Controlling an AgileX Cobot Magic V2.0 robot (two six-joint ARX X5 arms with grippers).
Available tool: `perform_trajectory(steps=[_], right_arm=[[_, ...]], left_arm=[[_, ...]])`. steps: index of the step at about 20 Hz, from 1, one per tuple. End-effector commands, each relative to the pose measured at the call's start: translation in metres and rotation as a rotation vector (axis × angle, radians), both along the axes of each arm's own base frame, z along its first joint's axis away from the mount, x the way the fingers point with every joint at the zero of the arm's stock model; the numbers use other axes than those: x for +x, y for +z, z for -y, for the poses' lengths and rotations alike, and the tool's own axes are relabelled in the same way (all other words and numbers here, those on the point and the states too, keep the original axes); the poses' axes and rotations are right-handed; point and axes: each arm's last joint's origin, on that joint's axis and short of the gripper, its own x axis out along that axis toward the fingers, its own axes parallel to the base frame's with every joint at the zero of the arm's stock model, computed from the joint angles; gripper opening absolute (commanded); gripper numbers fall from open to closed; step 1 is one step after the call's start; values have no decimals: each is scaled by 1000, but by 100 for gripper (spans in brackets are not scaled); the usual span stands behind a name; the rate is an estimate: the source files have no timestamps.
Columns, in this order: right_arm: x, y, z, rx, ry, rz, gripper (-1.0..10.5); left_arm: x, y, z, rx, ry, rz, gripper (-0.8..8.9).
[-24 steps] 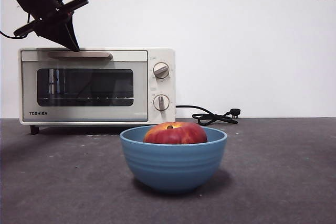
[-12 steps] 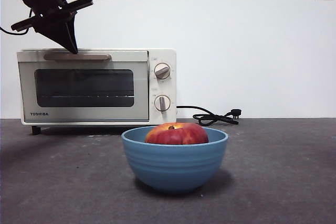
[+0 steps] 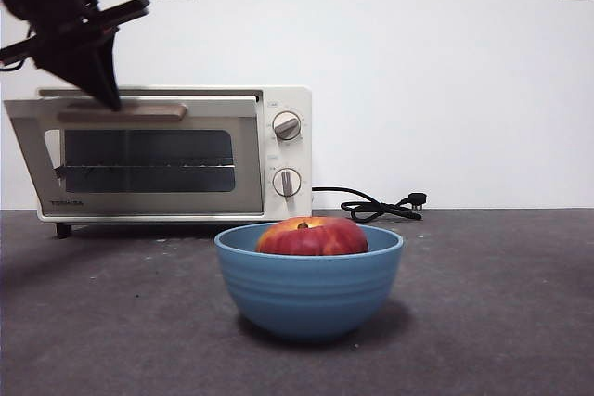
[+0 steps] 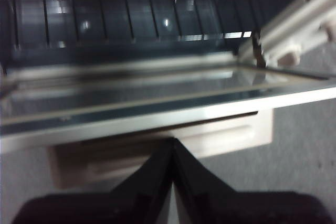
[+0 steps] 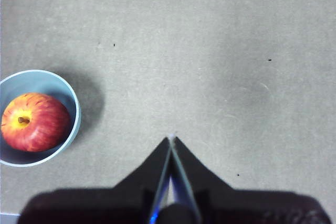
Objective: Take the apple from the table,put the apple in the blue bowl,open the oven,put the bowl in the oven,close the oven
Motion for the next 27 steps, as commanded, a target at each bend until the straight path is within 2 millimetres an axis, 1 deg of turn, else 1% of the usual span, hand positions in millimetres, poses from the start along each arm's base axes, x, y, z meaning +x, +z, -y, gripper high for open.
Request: perform_trajectory(steps=[1,4,11,22,27], right_arm=[[0,-3,0,-11,-1,-4,-8],[0,-3,0,-15,5,-3,-8],[0,-3,0,-30,19,-7,-8],[0,-3,0,-30,20,-10,-8],[-1,-3,0,-23,27,-20,-8]], left_arm=[[-10,-33,-7,36,31,-55,-8],[-22,-38,-9,22,50,-49,-8],[-27,-49,-9,12,69,-94,-9],[-40,-89,-10,12,78,-142,-8],[-49,-110,-11,14,81,-170,-9]])
